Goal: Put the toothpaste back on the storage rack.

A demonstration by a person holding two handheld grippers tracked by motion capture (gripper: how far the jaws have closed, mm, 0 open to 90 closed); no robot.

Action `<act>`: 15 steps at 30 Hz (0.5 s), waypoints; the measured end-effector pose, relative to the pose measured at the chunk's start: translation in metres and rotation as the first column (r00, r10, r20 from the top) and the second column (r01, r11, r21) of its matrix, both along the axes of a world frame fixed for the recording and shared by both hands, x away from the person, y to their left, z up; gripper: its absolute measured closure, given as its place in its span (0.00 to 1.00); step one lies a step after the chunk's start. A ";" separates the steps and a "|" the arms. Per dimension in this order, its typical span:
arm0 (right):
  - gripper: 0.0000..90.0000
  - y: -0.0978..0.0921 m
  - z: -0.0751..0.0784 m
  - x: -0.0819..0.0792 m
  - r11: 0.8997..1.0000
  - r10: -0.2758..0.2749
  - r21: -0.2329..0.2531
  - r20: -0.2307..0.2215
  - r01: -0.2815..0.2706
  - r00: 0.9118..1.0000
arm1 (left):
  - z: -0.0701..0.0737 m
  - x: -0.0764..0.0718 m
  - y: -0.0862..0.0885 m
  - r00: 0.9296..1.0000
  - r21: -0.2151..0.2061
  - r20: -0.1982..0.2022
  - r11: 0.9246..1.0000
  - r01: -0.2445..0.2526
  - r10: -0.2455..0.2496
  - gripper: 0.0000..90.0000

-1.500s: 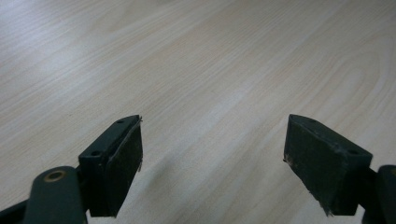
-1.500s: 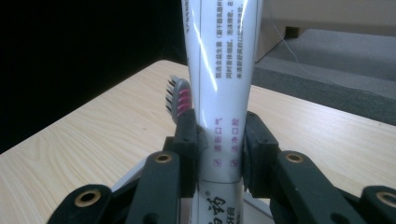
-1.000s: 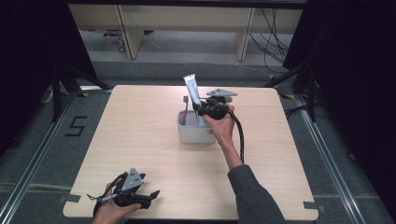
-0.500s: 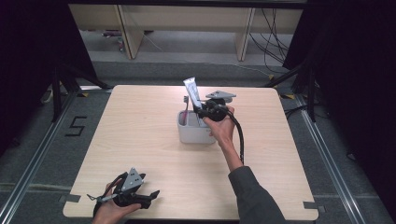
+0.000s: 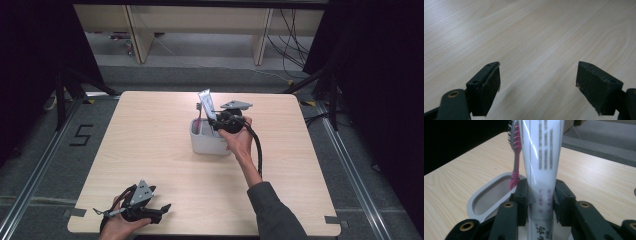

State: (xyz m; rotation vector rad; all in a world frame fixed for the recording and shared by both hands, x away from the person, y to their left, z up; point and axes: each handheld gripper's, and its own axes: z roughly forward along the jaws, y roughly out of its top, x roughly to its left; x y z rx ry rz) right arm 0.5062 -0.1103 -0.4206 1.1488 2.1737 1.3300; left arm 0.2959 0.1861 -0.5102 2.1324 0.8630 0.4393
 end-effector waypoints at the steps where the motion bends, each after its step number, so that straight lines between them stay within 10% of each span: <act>1: 0.70 -0.001 0.001 0.000 1.000 0.005 -0.008 0.003 -0.005 1.000 | 0.000 0.001 0.001 1.000 0.012 0.013 1.000 0.015 -0.016 0.21; 4: 0.78 -0.003 0.006 -0.006 0.999 0.009 0.042 0.001 -0.009 1.000 | 0.000 0.000 0.000 1.000 0.000 -0.006 1.000 0.014 -0.014 0.21; 15: 0.65 -0.014 0.011 -0.030 1.000 0.031 -0.002 0.041 -0.031 0.999 | 0.000 0.001 0.000 1.000 0.013 0.004 1.000 0.017 -0.017 0.22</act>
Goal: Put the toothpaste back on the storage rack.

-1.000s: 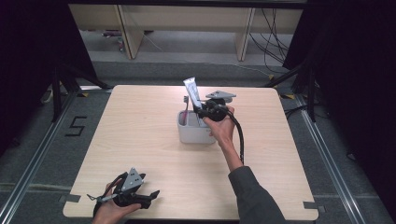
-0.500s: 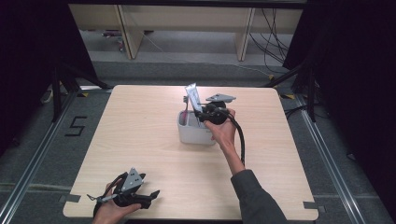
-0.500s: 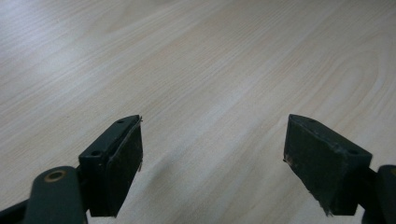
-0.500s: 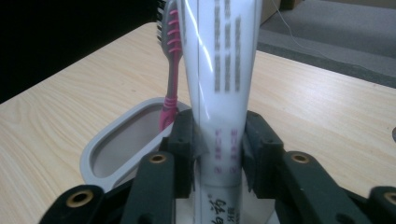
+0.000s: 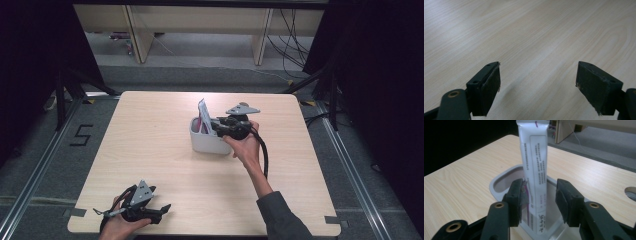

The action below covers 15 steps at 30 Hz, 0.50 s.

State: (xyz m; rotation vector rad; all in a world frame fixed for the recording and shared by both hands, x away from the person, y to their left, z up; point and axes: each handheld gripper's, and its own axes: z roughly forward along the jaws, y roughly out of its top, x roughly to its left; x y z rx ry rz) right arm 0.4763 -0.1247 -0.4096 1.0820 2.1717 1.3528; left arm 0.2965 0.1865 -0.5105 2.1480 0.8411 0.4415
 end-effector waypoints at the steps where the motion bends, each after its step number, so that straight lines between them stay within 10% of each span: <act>1: 0.64 -0.004 -0.001 -0.002 1.000 -0.005 0.001 0.011 0.005 1.000 | -0.001 0.000 -0.001 1.000 -0.007 0.000 1.000 -0.006 0.006 0.22; 15: 0.60 -0.031 -0.004 -0.016 0.998 -0.033 0.045 -0.012 0.033 0.999 | -0.001 0.000 -0.001 1.000 -0.017 0.007 1.000 -0.016 0.016 0.21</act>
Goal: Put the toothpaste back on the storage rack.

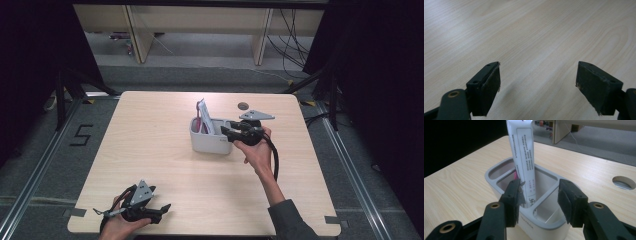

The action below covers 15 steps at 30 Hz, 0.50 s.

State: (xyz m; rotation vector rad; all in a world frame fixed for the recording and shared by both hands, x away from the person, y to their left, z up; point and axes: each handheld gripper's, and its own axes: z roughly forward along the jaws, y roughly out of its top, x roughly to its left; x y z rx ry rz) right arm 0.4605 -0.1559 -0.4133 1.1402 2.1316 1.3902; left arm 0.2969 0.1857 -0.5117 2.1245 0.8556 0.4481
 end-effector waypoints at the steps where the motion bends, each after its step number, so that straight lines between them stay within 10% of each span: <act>1: 0.60 -0.001 0.000 0.000 1.000 0.005 -0.004 0.011 -0.005 1.000 | 0.000 0.000 0.001 1.000 0.014 -0.001 1.000 0.003 -0.003 0.21; 15: 0.51 -0.010 0.000 -0.009 1.000 -0.012 0.004 0.002 0.012 1.000 | 0.002 -0.001 0.001 1.000 0.011 -0.008 1.000 0.005 -0.005 0.21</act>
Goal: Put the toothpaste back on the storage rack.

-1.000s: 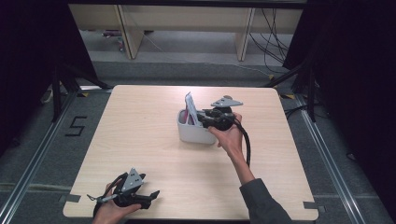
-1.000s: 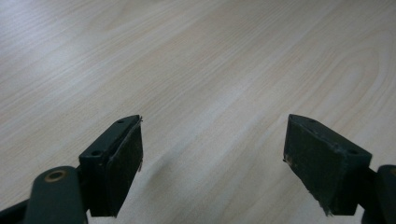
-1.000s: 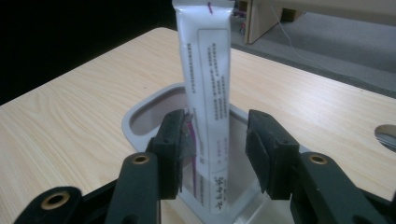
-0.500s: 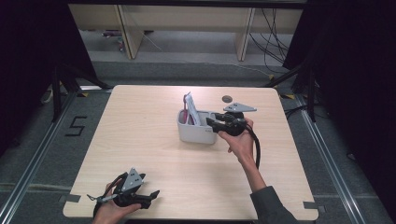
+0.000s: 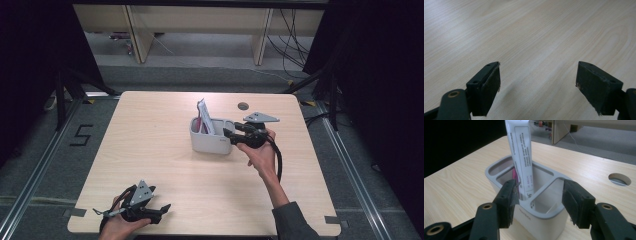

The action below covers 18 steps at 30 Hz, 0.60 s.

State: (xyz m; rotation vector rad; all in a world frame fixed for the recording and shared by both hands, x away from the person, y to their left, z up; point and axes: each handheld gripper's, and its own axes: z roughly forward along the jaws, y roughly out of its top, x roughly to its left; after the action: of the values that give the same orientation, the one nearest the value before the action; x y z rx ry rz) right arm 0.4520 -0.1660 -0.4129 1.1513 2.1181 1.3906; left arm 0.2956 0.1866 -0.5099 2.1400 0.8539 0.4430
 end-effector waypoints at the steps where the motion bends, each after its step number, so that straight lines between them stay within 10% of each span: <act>1: 0.51 0.000 0.000 0.000 1.000 0.000 0.000 0.000 0.000 1.000 | 0.000 0.000 0.000 1.000 0.000 0.000 1.000 0.000 0.000 0.21; 18: 0.45 -0.023 -0.001 -0.005 1.000 -0.021 -0.021 0.006 0.021 1.000 | -0.001 -0.001 0.001 1.000 -0.008 0.007 1.000 0.004 -0.004 0.21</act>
State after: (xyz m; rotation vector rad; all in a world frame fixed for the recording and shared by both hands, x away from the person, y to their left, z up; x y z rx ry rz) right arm 0.4468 -0.1890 -0.4140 1.1572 2.1056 1.3575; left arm 0.2950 0.1876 -0.5111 2.1311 0.8459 0.4441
